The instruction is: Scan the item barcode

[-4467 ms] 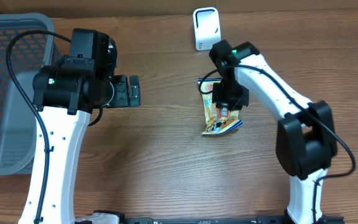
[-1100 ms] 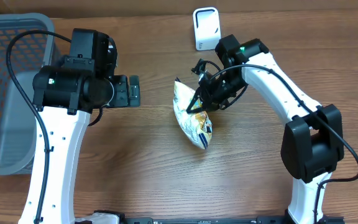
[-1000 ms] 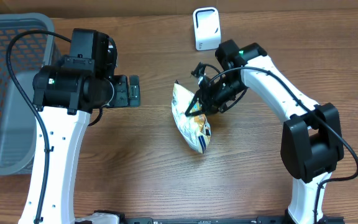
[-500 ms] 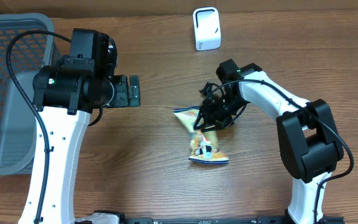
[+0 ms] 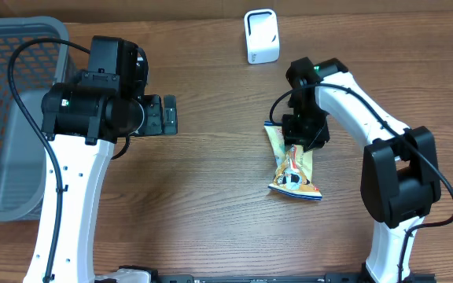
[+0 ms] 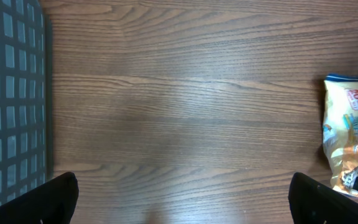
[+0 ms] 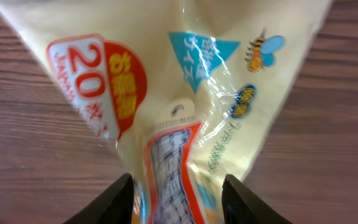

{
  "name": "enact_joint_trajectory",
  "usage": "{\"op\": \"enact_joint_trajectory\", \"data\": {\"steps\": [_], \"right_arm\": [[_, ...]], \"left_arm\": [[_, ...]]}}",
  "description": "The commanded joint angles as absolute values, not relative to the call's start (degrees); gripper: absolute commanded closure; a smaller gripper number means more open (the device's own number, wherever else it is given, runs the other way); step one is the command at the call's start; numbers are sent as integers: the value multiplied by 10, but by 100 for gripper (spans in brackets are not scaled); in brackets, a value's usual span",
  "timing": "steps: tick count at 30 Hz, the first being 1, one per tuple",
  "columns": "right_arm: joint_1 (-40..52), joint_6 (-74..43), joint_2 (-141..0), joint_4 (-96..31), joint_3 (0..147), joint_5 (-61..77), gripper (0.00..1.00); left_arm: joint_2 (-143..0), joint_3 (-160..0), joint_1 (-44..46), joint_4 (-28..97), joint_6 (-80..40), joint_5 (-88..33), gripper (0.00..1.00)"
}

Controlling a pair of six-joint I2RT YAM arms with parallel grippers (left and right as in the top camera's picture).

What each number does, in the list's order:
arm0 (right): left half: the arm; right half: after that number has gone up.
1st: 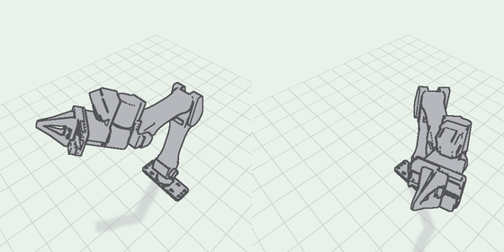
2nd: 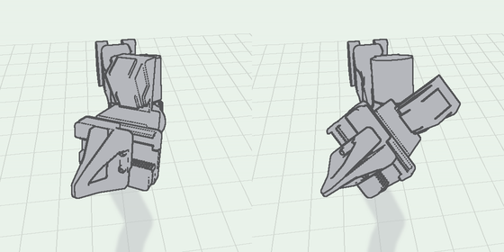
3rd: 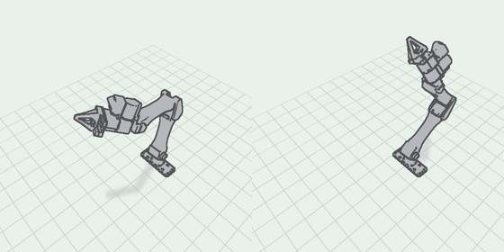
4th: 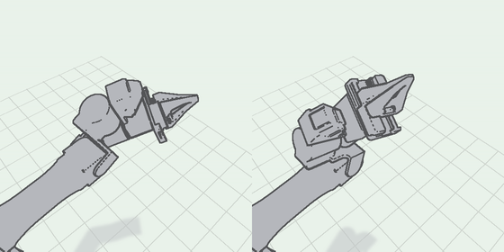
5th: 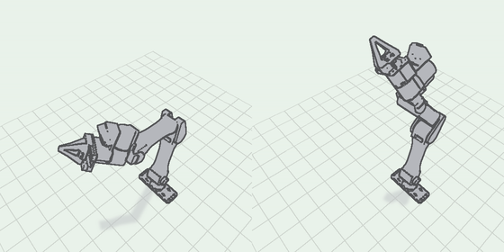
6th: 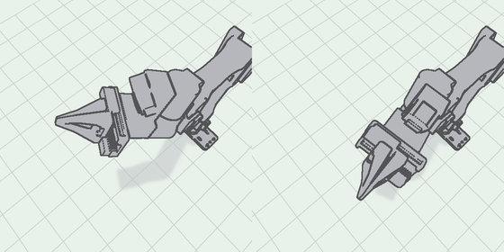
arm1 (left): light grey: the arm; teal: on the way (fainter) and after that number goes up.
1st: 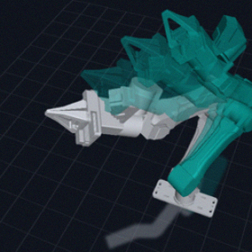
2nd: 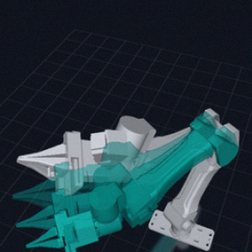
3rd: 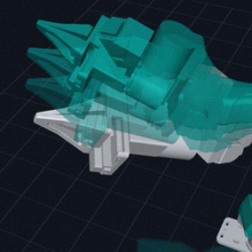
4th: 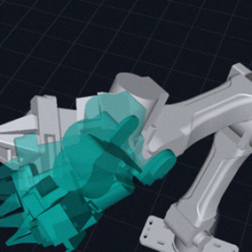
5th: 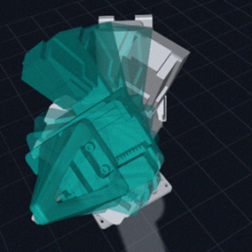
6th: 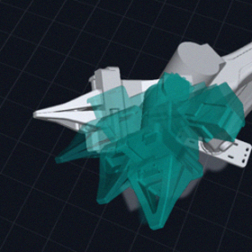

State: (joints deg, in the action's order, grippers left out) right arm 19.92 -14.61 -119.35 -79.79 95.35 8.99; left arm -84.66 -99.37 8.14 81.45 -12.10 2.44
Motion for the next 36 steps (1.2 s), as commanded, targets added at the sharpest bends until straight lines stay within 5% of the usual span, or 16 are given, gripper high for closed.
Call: {"op": "enact_joint_trajectory", "data": {"steps": [1, 14, 15, 17, 36], "right_arm": [[201, -150, -1190, -817, 993, 45, 53], [201, -178, -1067, -847, 1055, 10, 47], [201, -194, -1045, -845, 1055, -21, 41], [198, -225, -1005, -844, 1055, -86, 0], [-119, -232, -915, -855, 1049, -77, 0]], "left_arm": [[-850, -1003, 79, 813, -129, 30, 0], [-850, -1003, 79, 813, -129, 30, 0], [-850, -1003, 79, 813, -129, 30, 0], [-850, -1003, 79, 813, -129, 30, 0], [-850, -1003, 79, 771, -150, 32, 0]]}}
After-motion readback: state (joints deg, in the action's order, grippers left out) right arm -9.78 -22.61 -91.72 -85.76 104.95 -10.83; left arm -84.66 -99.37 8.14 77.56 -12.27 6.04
